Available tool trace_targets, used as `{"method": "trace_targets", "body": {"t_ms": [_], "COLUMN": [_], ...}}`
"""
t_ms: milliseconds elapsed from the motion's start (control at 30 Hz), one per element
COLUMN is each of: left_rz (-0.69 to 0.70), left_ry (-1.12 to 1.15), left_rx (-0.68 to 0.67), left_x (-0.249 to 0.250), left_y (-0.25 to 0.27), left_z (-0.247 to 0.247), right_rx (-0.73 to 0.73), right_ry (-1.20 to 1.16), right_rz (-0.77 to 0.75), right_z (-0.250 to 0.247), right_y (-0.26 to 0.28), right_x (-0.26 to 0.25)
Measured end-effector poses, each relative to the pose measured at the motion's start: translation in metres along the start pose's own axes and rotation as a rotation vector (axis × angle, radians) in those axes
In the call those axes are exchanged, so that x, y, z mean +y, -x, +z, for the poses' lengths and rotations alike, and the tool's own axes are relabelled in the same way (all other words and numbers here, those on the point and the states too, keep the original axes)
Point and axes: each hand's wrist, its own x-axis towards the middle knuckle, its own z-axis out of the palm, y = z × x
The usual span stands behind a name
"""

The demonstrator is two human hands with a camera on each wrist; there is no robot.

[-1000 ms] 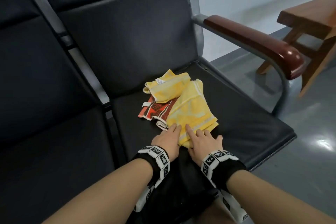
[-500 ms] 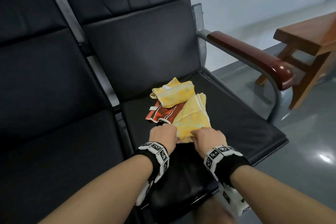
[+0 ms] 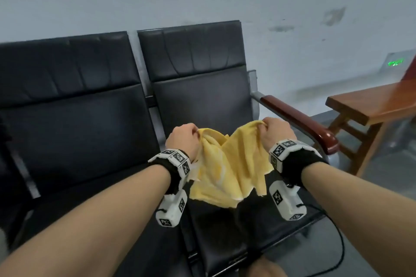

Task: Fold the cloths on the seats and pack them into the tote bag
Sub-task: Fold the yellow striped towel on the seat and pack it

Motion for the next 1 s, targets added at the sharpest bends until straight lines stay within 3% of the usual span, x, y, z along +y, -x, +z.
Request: {"method": "trace_targets", "body": {"t_ms": [267, 400, 467, 533, 633, 733, 833, 900, 1000], "left_rz": [-0.360, -0.430, -0.442, -0.374, -0.204, -0.137, -0.093, -0.048, 0.009], "left_ry": [0.431, 0.427, 0.427, 0.384, 0.546, 0.777, 0.950, 1.030, 1.045], "left_rx": [0.076, -0.056, -0.113, -0.172, -0.046, 0.028, 0.030, -0.016, -0.044], "left_x": [-0.010, -0.033, -0.049, -0.063, -0.075, -0.072, -0.060, -0.053, -0.052], "left_y": [0.007, 0.022, 0.036, 0.049, 0.063, 0.073, 0.082, 0.088, 0.094], "left_z": [-0.083, -0.130, -0.150, -0.170, -0.202, -0.238, -0.270, -0.287, -0.306], "right_rx": [0.035, 0.068, 0.013, -0.122, -0.368, -0.486, -0.643, -0.796, -0.902], "right_ry": [-0.112, -0.021, 0.065, 0.177, 0.214, 0.122, -0.146, -0.336, -0.509], "right_rz": [-0.142, -0.173, -0.163, -0.160, -0.185, -0.372, -0.478, -0.410, -0.327], "right_z": [-0.048, -0.065, -0.066, -0.061, -0.049, -0.036, -0.008, 0.024, 0.072], "right_y": [0.020, 0.038, 0.045, 0.053, 0.070, 0.094, 0.128, 0.152, 0.188], "right_x": [-0.056, -0.085, -0.101, -0.117, -0.145, -0.177, -0.206, -0.218, -0.229]}}
